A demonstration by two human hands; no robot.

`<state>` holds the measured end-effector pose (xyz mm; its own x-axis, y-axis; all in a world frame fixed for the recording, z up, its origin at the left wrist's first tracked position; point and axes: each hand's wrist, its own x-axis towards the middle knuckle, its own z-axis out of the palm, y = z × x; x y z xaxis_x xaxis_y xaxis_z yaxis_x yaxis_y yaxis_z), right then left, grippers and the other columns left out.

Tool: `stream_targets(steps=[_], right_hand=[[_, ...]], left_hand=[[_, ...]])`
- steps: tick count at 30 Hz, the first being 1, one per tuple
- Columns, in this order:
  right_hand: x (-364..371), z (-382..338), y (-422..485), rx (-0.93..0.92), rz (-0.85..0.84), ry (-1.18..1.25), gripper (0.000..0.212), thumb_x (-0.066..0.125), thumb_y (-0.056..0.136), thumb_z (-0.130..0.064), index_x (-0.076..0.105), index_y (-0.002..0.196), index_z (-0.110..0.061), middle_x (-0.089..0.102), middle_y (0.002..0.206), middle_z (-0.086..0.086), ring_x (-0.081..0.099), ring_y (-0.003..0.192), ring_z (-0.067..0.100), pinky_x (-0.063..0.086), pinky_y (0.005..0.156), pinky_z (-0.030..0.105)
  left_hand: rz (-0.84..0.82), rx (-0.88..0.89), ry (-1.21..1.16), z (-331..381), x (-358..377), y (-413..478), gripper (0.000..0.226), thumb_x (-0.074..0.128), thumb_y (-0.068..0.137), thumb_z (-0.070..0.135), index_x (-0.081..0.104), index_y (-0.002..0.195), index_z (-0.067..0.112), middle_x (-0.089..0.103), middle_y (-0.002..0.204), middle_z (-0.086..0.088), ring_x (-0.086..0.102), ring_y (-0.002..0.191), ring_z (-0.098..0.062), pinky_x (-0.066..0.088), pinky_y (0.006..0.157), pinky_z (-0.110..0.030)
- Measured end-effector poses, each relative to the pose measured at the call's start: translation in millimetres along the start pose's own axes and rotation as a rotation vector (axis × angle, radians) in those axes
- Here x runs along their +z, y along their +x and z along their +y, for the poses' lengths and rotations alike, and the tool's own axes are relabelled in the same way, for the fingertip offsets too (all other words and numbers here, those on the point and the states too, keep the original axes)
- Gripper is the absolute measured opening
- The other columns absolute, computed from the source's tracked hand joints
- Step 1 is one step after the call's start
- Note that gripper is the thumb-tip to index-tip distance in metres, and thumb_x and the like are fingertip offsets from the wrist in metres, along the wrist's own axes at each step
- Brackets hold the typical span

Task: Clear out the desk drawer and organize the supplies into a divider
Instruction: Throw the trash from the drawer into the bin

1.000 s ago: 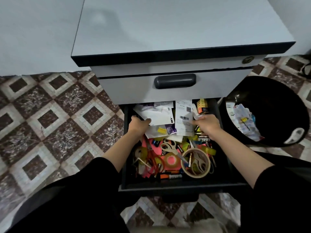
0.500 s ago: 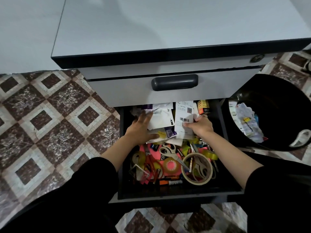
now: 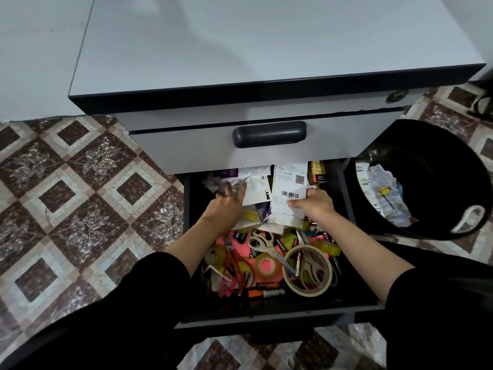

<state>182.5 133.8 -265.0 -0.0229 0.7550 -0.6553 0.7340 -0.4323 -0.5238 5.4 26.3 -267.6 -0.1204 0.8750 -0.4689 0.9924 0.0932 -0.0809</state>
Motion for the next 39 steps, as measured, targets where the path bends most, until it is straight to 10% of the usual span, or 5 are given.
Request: stream_targets(steps=[24,29,33,39], right_hand=[[-37.6,21.9,-33.2,0.011,0.035,0.187,0.019,0.050,0.090,-0.007,0.061,0.075,-0.002,0.067,0.100,0.021,0.065,0.092,0.037,0.053,0.086,0.051],[-46.0,17.2,-55.6,0.019,-0.034,0.303,0.013,0.045,0.092,-0.002,0.057,0.096,-0.002,0.062,0.089,0.015,0.060,0.080,0.032,0.051,0.071,0.039],[-50.1,19.2,-59.4,-0.011,-0.041,0.327,0.014,0.045,0.092,-0.001,0.058,0.098,-0.001,0.061,0.094,0.017,0.059,0.084,0.031,0.050,0.067,0.036],[-52.9,23.2,-56.9,-0.026,-0.046,0.317,0.023,0.046,0.092,0.000,0.055,0.072,-0.005,0.062,0.097,0.019,0.059,0.081,0.029,0.049,0.074,0.036]], left_hand=[[-0.053,-0.002,-0.163,41.4,8.3,-93.3,0.064,0.037,0.097,0.009,0.004,0.150,0.020,0.006,0.155,-0.019,0.026,0.136,-0.042,0.047,0.095,-0.042],[-0.114,0.032,-0.142,54.5,5.2,-119.7,0.062,0.036,0.097,0.015,0.006,0.150,0.024,0.005,0.155,-0.017,0.027,0.135,-0.039,0.041,0.098,-0.046],[0.000,0.072,-0.096,53.9,1.0,-125.6,0.068,0.045,0.094,0.033,0.007,0.149,0.023,0.033,0.146,-0.010,0.044,0.126,-0.027,0.037,0.101,-0.038],[0.092,-0.248,-0.416,50.9,-14.8,-88.0,0.063,0.037,0.098,0.042,0.015,0.147,0.011,0.066,0.100,-0.007,0.063,0.086,-0.024,0.046,0.062,-0.029]])
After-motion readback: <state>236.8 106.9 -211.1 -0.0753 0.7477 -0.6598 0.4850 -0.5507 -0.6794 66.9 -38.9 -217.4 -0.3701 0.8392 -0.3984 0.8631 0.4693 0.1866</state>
